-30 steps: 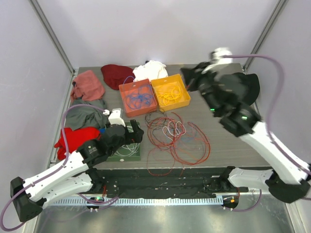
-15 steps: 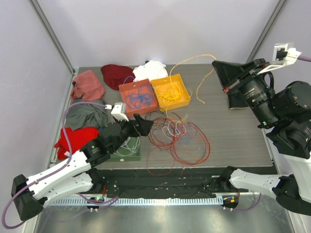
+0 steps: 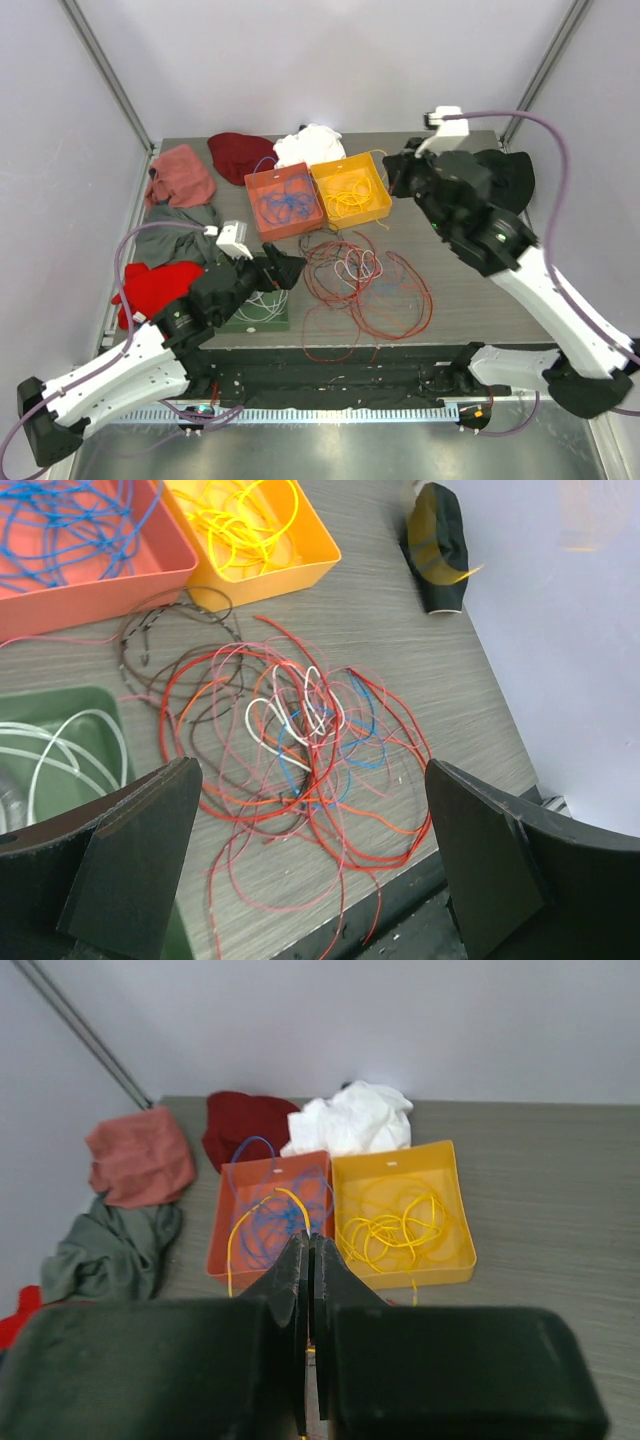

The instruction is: Untangle the cables

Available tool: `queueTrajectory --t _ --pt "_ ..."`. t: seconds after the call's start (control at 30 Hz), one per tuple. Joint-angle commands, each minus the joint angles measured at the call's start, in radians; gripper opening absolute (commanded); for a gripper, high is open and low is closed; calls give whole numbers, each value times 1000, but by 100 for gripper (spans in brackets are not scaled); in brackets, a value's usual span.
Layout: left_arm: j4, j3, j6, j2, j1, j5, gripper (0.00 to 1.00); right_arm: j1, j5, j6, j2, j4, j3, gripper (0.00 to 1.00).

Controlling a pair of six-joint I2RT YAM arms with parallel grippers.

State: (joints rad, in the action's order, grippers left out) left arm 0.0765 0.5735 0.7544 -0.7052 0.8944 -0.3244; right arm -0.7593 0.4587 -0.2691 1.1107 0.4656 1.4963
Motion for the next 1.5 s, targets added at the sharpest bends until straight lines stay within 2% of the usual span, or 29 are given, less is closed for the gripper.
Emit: queueTrajectory --t 0.0,0.13,0.47,1.13,1.3,1.47 --pt "94 -38 28 116 -2 -65 100 122 -43 -51 103 -128 -74 1" --pt "135 -55 28 188 -2 -80 100 227 -104 -116 211 -214 -74 1" --pt "212 -80 37 269 -2 -88 100 265 -133 -98 477 -308 67 1" --pt "186 -66 11 201 -2 -104 100 304 -152 -59 693 -291 450 1" --pt "183 -67 8 185 0 -104 100 318 -158 -78 744 -300 414 1" --pt "181 -69 5 182 -2 -108 100 321 -160 -111 741 -361 289 1"
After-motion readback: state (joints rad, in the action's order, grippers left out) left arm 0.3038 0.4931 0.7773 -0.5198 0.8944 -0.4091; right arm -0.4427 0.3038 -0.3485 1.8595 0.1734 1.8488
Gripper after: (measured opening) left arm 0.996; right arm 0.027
